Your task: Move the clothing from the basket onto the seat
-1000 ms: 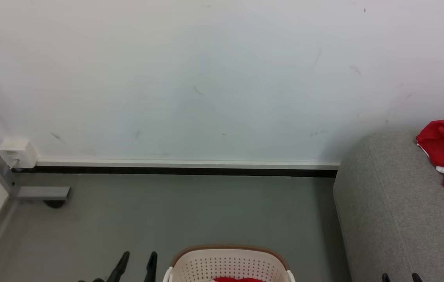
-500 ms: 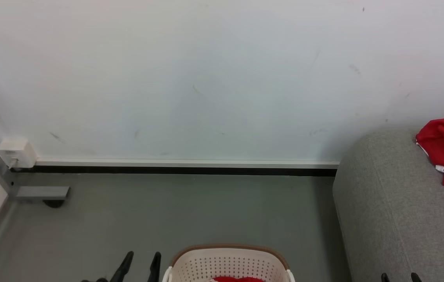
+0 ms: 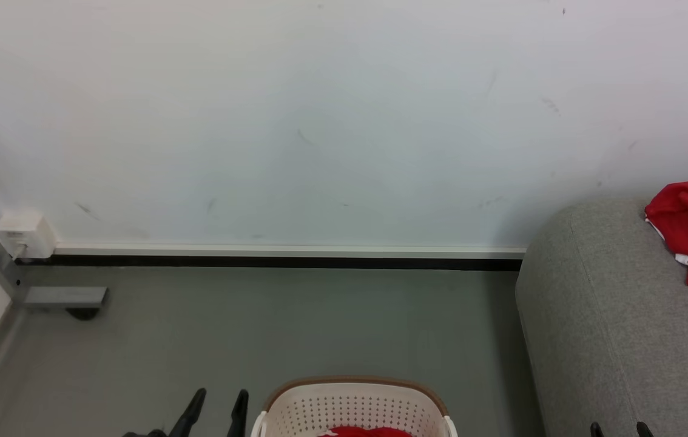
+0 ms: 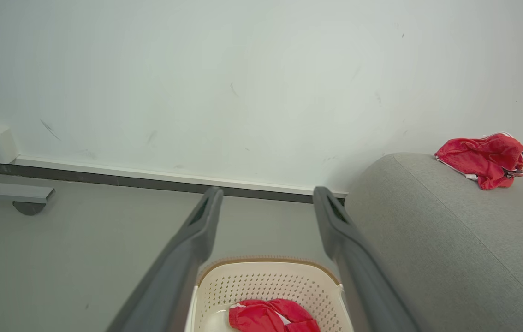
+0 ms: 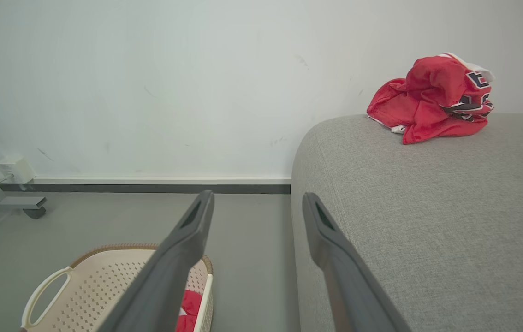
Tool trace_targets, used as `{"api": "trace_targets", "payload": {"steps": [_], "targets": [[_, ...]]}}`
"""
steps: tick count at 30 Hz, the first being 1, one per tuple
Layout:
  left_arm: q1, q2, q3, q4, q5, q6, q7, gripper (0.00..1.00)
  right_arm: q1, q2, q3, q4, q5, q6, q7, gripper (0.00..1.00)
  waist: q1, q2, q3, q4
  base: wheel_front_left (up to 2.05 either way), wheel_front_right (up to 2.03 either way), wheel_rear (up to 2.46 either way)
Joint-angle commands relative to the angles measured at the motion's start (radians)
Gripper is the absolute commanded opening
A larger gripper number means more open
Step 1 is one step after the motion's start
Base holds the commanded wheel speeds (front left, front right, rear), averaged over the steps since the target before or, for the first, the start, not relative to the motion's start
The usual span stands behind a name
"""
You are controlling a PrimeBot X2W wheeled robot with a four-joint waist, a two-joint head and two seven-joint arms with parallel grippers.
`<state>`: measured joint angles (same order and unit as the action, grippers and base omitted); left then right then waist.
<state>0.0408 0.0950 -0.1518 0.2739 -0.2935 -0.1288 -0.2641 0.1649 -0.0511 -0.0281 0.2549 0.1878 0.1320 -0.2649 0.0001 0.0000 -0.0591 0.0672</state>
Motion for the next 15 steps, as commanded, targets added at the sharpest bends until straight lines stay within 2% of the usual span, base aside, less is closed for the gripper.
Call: {"api": "trace_targets", "payload": {"steps": [1,15], "targets": [[-0.008,0.008,0.000,0.001,-0.010,-0.003,0.000,1.00,-0.007,0.001,0.000,0.000,0.010,-0.003,0.001,1.00,-0.0001,0.0000,0.001,0.000,0.00,0.00,0.00],[-0.007,0.009,-0.001,-0.003,-0.012,-0.003,0.000,1.00,-0.013,0.001,0.003,-0.008,0.004,-0.003,0.001,1.00,-0.0001,0.0000,0.009,-0.014,0.00,0.00,0.00]]}}
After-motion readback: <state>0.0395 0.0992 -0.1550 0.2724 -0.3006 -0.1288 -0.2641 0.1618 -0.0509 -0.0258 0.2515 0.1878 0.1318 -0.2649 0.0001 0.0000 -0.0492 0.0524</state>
